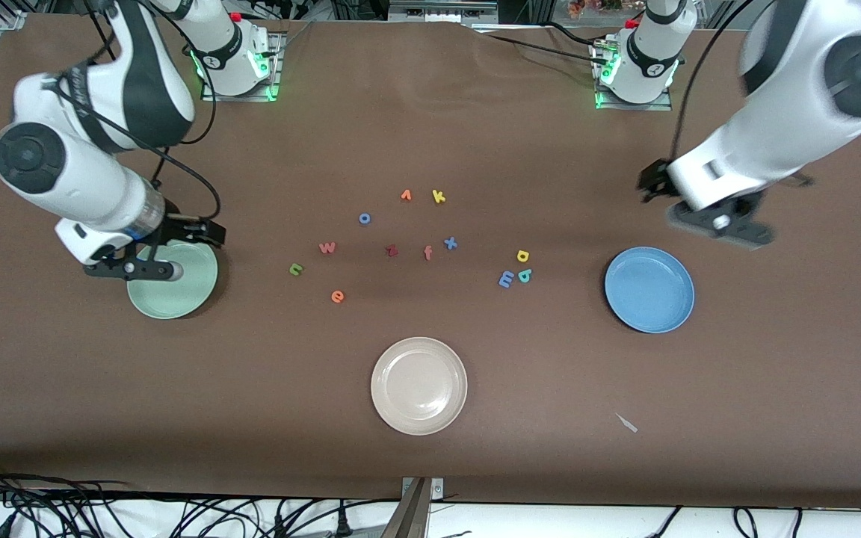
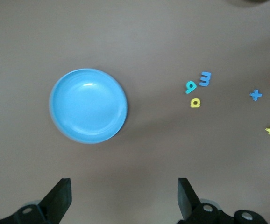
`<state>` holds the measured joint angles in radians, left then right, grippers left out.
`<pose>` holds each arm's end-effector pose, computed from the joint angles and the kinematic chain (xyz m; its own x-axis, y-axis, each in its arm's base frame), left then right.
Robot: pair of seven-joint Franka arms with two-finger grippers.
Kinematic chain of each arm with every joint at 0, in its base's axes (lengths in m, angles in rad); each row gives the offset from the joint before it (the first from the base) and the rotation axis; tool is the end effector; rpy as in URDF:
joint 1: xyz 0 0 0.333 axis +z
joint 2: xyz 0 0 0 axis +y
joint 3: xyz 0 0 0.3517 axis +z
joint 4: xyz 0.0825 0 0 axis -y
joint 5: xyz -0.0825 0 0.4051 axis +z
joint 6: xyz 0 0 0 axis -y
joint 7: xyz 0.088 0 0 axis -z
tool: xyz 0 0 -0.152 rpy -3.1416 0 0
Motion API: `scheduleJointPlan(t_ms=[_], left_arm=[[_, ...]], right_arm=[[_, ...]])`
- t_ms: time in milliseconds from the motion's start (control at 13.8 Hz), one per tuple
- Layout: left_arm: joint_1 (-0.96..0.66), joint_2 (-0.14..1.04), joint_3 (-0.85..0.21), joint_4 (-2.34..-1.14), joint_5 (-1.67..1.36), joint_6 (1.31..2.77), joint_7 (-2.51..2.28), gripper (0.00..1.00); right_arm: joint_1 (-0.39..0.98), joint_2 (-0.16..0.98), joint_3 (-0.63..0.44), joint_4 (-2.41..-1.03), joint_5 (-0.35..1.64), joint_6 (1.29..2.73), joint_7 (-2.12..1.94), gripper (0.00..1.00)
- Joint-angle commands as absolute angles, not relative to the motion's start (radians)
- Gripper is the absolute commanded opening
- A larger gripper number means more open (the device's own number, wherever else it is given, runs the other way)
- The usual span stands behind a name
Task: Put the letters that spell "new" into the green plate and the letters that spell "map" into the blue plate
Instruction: 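Reach the right gripper to the green letter while the left gripper reaches the blue E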
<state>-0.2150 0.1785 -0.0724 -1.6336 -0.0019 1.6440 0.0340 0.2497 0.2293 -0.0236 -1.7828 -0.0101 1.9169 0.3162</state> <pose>0.5933 -0.1729 0.4835 0.9352 -0.3128 -0.1663 -0.3139 -0.9492 0.0204 0.6189 0.1420 0.3987 0.9925 -0.0873 -0.0858 -0.0838 -0.9955 0.0433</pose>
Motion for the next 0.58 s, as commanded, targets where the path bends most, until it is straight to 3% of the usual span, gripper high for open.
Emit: scheduleJointPlan(t_ms=[0, 507], left_arm=[[-0.271, 0.363, -0.067, -1.504, -0.02, 1.66, 0.029, 1.0], [-0.477, 0.685, -0.066, -1.459, -0.16, 1.984, -0.017, 1.0]], right_arm=[[0.313, 0.254, -0.026, -1.919, 0.002, 2.118, 0.486, 1.0], [0.42, 0.35, -0.026, -2.123, 0.0, 2.479, 0.888, 1.0]])
